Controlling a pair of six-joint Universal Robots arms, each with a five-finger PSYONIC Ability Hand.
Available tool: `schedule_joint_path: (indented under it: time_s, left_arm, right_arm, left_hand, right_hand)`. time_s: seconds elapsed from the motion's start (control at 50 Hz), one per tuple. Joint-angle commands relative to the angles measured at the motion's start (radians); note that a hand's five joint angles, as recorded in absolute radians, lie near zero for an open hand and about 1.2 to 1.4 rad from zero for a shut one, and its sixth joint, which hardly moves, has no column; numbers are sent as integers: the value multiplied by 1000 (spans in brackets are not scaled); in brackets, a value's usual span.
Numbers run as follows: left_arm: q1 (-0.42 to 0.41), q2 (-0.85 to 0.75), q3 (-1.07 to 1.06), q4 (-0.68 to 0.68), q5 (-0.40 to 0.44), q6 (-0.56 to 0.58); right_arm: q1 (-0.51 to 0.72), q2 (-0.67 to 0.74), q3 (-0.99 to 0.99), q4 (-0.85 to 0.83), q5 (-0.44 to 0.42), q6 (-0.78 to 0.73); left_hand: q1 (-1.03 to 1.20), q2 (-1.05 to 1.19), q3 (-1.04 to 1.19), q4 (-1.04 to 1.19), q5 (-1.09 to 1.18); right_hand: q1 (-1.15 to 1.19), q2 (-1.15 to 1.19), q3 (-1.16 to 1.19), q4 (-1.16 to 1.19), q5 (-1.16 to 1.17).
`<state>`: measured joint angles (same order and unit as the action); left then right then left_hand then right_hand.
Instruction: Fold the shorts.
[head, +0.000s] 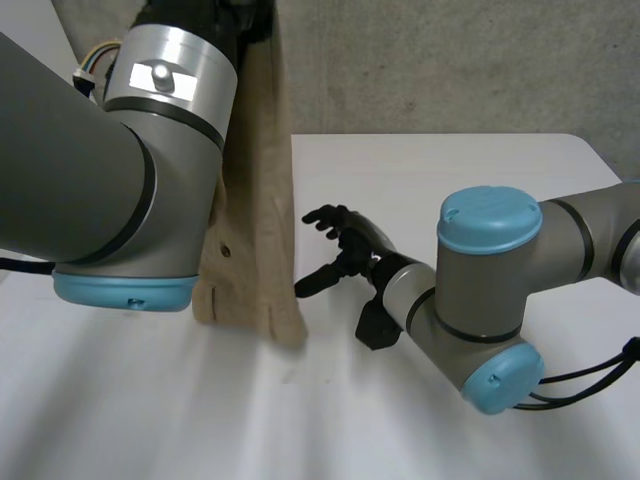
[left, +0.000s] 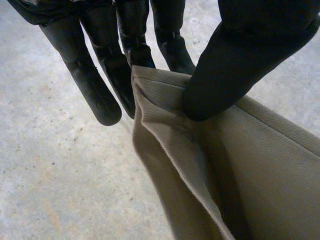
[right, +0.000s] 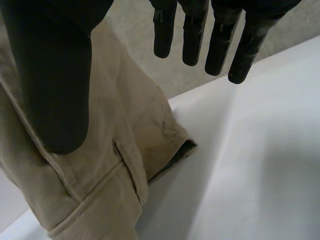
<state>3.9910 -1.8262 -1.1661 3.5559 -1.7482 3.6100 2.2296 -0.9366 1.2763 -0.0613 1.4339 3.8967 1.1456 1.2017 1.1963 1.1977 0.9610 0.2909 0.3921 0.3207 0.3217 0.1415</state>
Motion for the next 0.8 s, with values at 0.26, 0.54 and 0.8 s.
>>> schedule_joint_path:
  time_s: [0.26, 0.54, 0.8]
  left_arm:
    - [7, -93, 28, 1, 7, 1]
    - [-4, -99, 46, 1, 6, 1]
    - [-6, -96, 48, 1, 3, 1]
  right_arm:
    - [-159, -102, 170, 41, 2, -214]
    - [-41, -8, 81, 34, 5, -11]
    - [59, 74, -5, -74, 34, 152]
  left_hand:
    - [251, 195, 200, 199, 261]
    - [251, 195, 200, 199, 261]
    - [251, 195, 200, 199, 261]
  right_hand:
    - [58, -43, 29, 28, 33]
    - [96, -5, 67, 66, 71]
    - [167, 66, 137, 136, 142]
